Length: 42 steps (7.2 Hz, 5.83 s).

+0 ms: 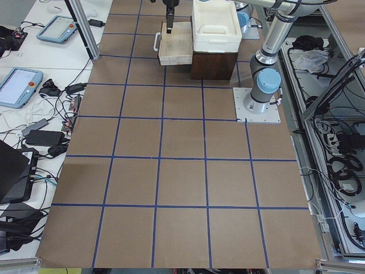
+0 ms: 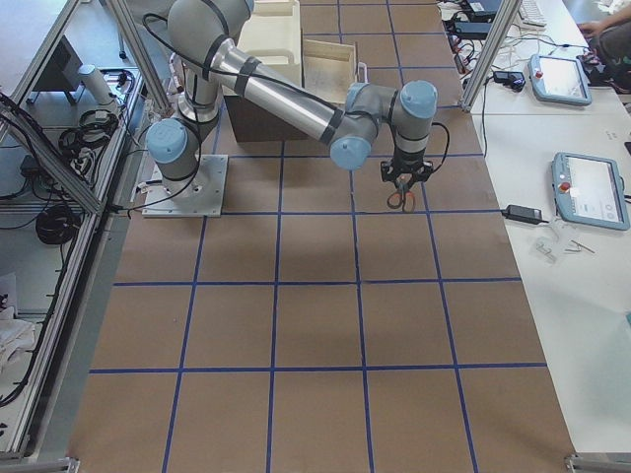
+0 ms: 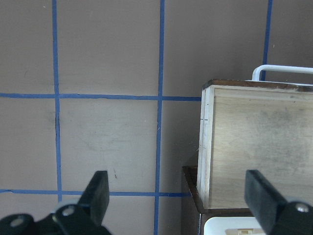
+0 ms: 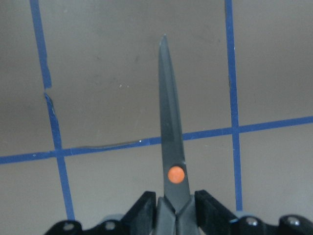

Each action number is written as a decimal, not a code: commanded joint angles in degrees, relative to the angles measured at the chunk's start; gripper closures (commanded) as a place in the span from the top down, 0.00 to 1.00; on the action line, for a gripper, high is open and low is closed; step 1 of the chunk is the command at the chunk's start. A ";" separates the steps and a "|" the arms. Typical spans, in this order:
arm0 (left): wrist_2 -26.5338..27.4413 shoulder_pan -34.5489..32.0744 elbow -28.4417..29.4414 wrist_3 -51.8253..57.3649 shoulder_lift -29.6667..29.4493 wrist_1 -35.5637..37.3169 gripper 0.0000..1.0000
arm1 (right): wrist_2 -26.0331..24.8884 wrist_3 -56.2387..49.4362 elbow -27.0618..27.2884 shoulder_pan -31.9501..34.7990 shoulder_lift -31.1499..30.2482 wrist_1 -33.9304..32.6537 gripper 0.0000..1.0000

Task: Put scissors in drawer and close it
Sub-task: 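Lift the scissors with the right gripper, then carry the scissors with the right gripper over the open drawer, then lower the scissors into the drawer and open the right gripper, then raise the right gripper away while the left arm reaches toward the drawer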

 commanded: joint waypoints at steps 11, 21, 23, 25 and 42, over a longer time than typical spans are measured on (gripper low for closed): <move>0.11 0.07 -0.09 -0.13 0.21 -0.09 1.00 | -1.15 39.49 11.69 39.12 -13.04 2.60 0.00; 0.90 -0.02 -0.09 -0.13 1.09 -0.53 1.00 | -0.36 46.53 15.75 44.13 -7.86 -3.75 0.00; 0.63 0.16 -0.09 -0.13 1.70 -0.88 1.00 | -1.06 46.53 15.75 45.01 -6.89 -3.84 0.00; 0.81 0.51 -0.09 0.66 1.61 -0.97 1.00 | -0.63 46.53 15.75 45.02 -6.54 -2.88 0.07; 1.60 -16.62 11.51 -17.19 -35.28 26.43 1.00 | -4.66 98.31 2.13 26.39 -22.71 24.20 1.00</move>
